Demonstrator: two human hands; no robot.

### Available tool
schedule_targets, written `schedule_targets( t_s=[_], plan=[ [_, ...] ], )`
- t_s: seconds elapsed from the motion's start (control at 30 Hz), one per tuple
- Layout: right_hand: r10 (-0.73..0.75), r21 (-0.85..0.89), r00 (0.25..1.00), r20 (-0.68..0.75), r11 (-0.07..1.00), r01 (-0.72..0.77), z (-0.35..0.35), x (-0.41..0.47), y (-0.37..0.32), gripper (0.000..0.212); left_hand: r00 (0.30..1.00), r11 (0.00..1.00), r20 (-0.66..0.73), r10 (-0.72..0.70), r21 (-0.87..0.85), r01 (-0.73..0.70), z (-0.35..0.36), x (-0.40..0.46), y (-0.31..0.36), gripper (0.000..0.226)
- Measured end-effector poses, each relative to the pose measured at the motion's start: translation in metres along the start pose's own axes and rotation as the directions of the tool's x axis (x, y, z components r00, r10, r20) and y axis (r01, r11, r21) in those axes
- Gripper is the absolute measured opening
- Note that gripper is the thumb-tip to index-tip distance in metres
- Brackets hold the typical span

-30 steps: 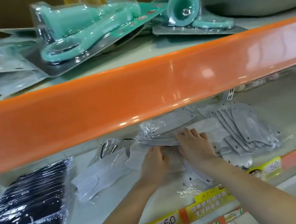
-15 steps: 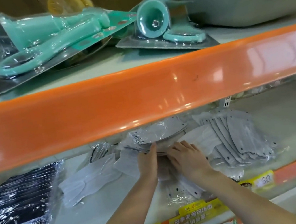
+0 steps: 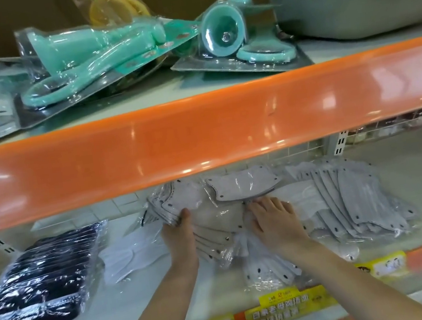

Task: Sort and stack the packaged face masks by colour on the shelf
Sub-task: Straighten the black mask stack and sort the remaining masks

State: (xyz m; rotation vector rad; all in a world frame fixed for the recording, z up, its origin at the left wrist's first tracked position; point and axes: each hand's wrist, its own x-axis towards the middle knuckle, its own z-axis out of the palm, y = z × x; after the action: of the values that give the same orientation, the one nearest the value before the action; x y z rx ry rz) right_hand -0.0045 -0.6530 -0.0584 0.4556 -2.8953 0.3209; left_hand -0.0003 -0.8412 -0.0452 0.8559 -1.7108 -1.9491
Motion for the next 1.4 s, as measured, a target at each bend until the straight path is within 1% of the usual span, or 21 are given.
schedule_targets(
  t_s=[0.1,0.17,0.23,0.3,0.37,0.4,0.43,0.47,0.5,0.57,0.63,0.67,0.7,0.83,0.9,0.97,1.03,1.17,1.23,1.33,1.4],
  plan=[
    [0.016,-0.038,1.000,0.012,0.999,-0.016,-0.002,0.002,-0.002,0.043,0.984,0.992,-0.127,0.126,-0.014,-0.129,-0.015,0.008,0.011,0.019],
    [0.021,0.029,0.999,-0.024,0.999,-0.020,-0.002,0.003,-0.005,0.035,0.953,0.967,-0.162,0.254,0.028,-0.253,-0.022,0.012,0.020,0.023],
    [0.020,0.119,0.995,-0.093,0.993,-0.009,-0.003,0.004,-0.010,0.031,0.889,0.898,-0.146,0.434,0.148,-0.414,-0.026,0.012,0.026,0.028],
    [0.024,0.238,0.974,-0.224,0.971,0.031,-0.004,0.004,-0.017,0.023,0.774,0.752,-0.040,0.633,0.272,-0.601,-0.028,0.010,0.033,0.031],
    [0.081,0.390,0.909,-0.409,0.916,0.093,-0.009,0.002,-0.024,0.022,0.601,0.514,0.193,0.776,0.360,-0.779,-0.028,0.010,0.035,0.029],
    [0.119,0.454,0.863,-0.490,0.881,0.137,-0.013,-0.001,-0.027,0.022,0.501,0.363,0.329,0.801,0.398,-0.842,-0.028,0.013,0.030,0.023],
    [0.143,0.495,0.822,-0.551,0.849,0.185,-0.016,-0.003,-0.029,0.021,0.432,0.232,0.448,0.783,0.435,-0.870,-0.025,0.013,0.023,0.027],
    [0.142,0.507,0.791,-0.595,0.830,0.232,-0.018,-0.007,-0.031,0.020,0.404,0.141,0.542,0.736,0.462,-0.876,-0.021,0.012,0.013,0.040],
    [0.113,0.493,0.777,-0.619,0.826,0.273,-0.019,-0.011,-0.033,0.019,0.423,0.094,0.621,0.659,0.490,-0.866,-0.017,0.008,0.004,0.048],
    [-0.004,0.408,0.786,-0.618,0.853,0.325,-0.018,-0.017,-0.035,0.018,0.525,0.061,0.725,0.447,0.561,-0.826,-0.009,-0.006,-0.013,0.053],
    [-0.095,0.324,0.824,-0.559,0.890,0.322,-0.011,-0.020,-0.034,0.020,0.615,0.058,0.760,0.211,0.618,-0.784,-0.006,-0.014,-0.031,0.053],
    [-0.112,0.304,0.849,-0.517,0.903,0.304,-0.006,-0.021,-0.034,0.023,0.637,0.065,0.760,0.126,0.635,-0.770,-0.006,-0.018,-0.036,0.054],
    [-0.116,0.286,0.876,-0.469,0.918,0.275,-0.002,-0.022,-0.033,0.026,0.640,0.076,0.762,0.099,0.635,-0.769,-0.007,-0.022,-0.039,0.057],
    [-0.116,0.132,0.970,-0.214,0.980,0.147,0.016,-0.027,-0.031,0.045,0.608,0.100,0.787,0.106,0.600,-0.794,-0.017,-0.029,-0.044,0.063],
    [-0.110,0.085,0.988,-0.104,0.989,0.119,0.024,-0.029,-0.030,0.047,0.604,0.131,0.788,0.121,0.590,-0.797,-0.024,-0.026,-0.044,0.063],
    [-0.143,-0.008,0.988,-0.065,0.990,0.142,0.031,-0.032,-0.030,0.059,0.597,0.129,0.789,0.147,0.583,-0.802,-0.031,-0.025,-0.042,0.058],
    [-0.181,-0.070,0.980,-0.084,0.982,0.175,0.035,-0.034,-0.030,0.065,0.602,0.098,0.776,0.189,0.595,-0.798,-0.037,-0.024,-0.041,0.049],
    [-0.222,-0.062,0.959,-0.176,0.975,0.214,0.037,-0.031,-0.029,0.054,0.623,0.107,0.719,0.308,0.624,-0.774,-0.052,-0.023,-0.043,0.037],
    [-0.219,-0.063,0.954,-0.205,0.976,0.210,0.034,-0.030,-0.030,0.057,0.630,0.112,0.686,0.364,0.639,-0.761,-0.058,-0.019,-0.044,0.031],
    [-0.165,-0.014,0.961,-0.224,0.986,0.166,0.028,-0.027,-0.035,0.062,0.632,0.082,0.666,0.395,0.660,-0.747,-0.066,-0.013,-0.041,0.029],
    [-0.173,0.054,0.946,-0.276,0.979,0.195,0.029,-0.025,-0.040,0.051,0.645,0.077,0.651,0.400,0.677,-0.732,-0.072,-0.006,-0.036,0.025]
  ],
)
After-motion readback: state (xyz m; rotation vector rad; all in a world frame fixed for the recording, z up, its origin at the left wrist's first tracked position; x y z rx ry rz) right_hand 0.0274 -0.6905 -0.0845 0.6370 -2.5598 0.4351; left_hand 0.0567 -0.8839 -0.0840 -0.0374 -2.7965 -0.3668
